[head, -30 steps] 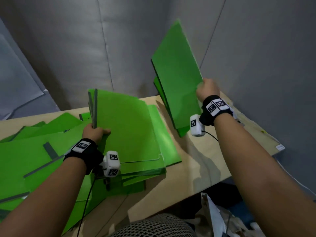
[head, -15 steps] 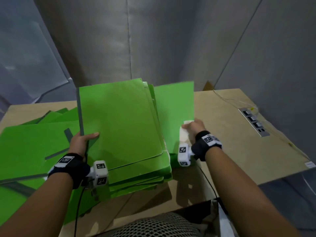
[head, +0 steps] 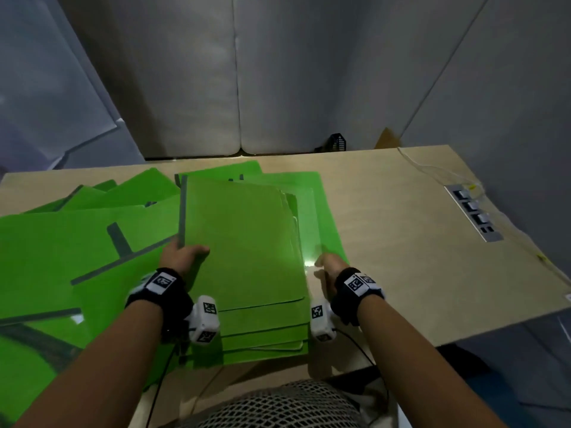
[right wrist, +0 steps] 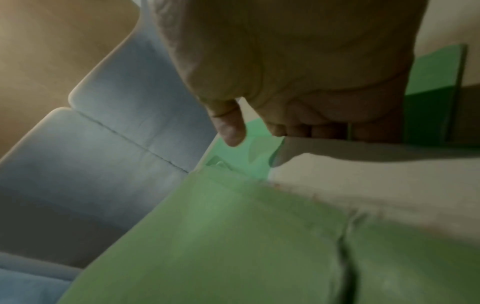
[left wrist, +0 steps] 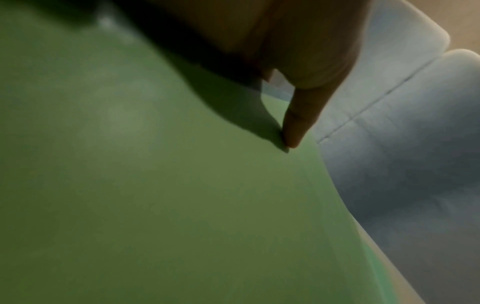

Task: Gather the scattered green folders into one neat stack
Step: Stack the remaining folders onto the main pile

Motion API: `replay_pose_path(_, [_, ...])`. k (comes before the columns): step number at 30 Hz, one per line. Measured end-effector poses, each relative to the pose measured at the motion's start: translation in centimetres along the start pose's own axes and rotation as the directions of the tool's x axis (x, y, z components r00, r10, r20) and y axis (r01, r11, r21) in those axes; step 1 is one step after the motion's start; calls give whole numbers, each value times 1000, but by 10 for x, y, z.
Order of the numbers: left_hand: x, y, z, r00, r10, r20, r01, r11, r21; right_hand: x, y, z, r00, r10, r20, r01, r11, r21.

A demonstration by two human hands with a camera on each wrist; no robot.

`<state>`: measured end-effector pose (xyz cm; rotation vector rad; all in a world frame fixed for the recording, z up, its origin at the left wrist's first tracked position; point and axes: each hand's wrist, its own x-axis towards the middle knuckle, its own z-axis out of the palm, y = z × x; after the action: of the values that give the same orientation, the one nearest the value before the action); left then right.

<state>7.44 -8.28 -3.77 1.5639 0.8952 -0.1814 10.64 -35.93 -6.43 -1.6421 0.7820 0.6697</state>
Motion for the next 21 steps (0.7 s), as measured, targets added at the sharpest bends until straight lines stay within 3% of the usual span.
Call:
replay_pose_path(2, [7, -6, 11, 999, -40, -7, 40, 999, 18, 2, 4, 2, 999, 40, 35, -46, 981, 189])
replay_pose_path(4, [19, -14, 20, 998, -51, -38, 57, 988, 146, -1, 0, 4, 990, 36, 134, -44, 997, 57])
replay_pose_path(7, [11, -4, 29, 998, -11, -69, 34, 937, 347, -1, -5, 13, 993, 39, 108, -24, 990, -142])
replay_pose_path(10, [15, -1, 33, 998, -41, -43, 50, 965, 256, 3, -7, 20, 999, -37, -31, 32, 987, -156])
replay_pose_path(14, [26, -9, 26, 994, -105, -39, 106, 994, 28, 4, -20, 25, 985, -136, -104, 108, 966, -235])
replay_pose_path(21, [37, -18, 4, 985, -164, -50, 164, 986, 8, 2, -40, 41, 985, -175, 7, 169, 940, -295])
